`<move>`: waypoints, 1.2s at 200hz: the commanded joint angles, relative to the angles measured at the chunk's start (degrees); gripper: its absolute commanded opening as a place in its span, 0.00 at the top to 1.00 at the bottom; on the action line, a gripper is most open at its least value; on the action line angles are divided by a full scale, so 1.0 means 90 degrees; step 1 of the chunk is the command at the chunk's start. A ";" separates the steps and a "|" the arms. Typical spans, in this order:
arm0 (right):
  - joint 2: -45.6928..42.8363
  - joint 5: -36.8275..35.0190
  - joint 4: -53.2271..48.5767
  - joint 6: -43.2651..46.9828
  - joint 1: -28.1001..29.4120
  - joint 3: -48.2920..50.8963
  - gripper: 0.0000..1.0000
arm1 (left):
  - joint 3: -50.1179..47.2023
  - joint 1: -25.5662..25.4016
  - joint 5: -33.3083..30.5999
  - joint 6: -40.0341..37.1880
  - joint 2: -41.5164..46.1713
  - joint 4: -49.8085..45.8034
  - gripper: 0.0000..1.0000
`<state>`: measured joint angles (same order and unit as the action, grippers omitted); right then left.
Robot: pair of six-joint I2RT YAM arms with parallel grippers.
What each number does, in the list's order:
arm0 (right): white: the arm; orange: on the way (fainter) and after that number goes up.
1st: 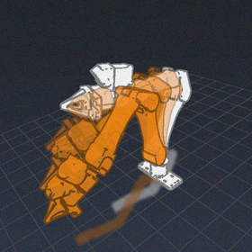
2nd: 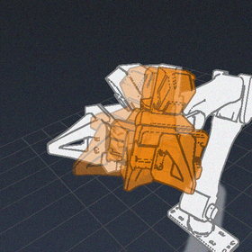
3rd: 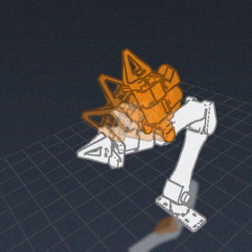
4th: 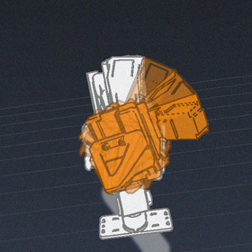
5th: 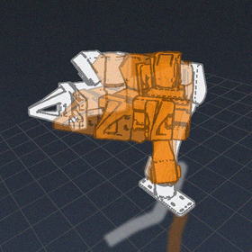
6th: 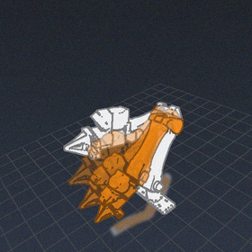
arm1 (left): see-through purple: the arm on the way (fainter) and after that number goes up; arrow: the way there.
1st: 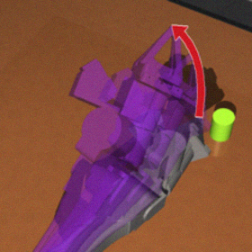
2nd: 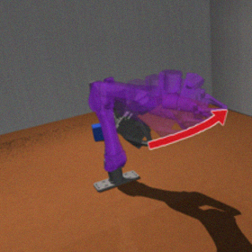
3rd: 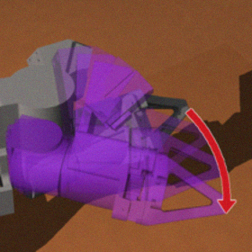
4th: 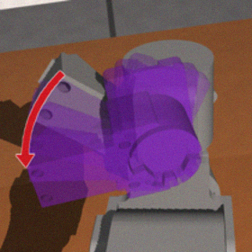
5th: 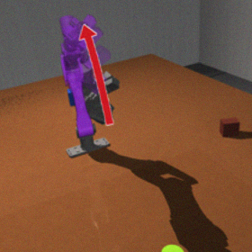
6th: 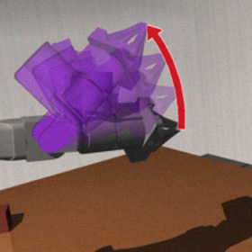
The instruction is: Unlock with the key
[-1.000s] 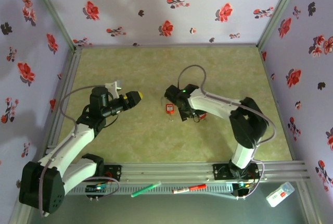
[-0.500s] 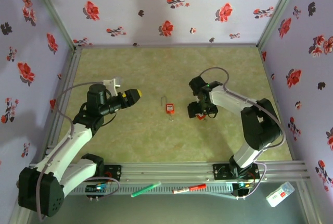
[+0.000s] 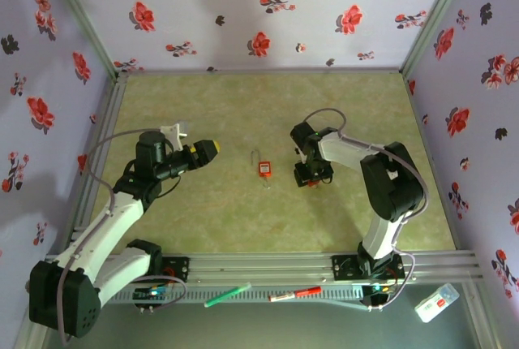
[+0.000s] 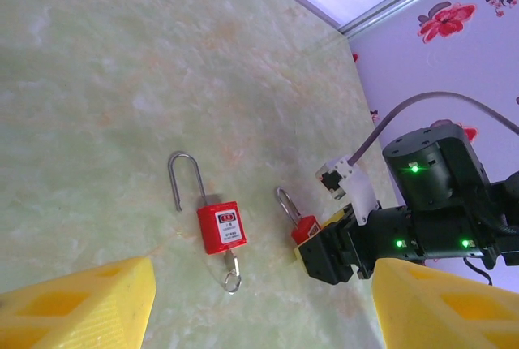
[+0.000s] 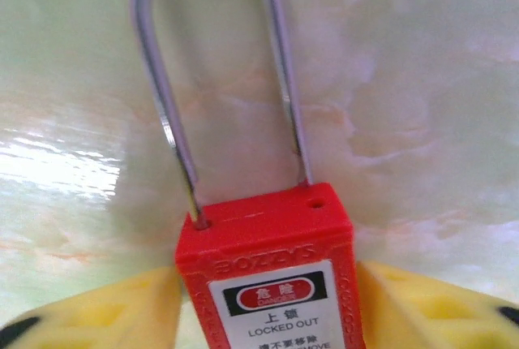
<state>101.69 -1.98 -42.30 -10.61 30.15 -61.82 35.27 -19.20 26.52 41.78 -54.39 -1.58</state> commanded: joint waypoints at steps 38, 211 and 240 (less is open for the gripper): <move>0.0007 -0.0507 -0.0263 0.0198 -0.0041 -0.0045 0.83 | 0.0087 0.0091 -0.0053 -0.0140 0.0119 -0.0043 0.29; -0.1422 -0.0833 -0.0273 0.0690 0.0720 -0.0493 0.90 | -0.0289 -0.0127 0.0074 0.0424 -0.0428 0.1291 0.28; -0.1065 -0.0012 0.0140 0.0400 0.0771 -0.0465 0.91 | -0.0321 -0.0123 0.0071 0.0348 -0.0480 0.1271 0.28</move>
<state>89.60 -9.50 -44.69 -3.95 36.97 -65.93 33.26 -19.99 26.55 44.97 -58.17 8.03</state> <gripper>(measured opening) 0.339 0.719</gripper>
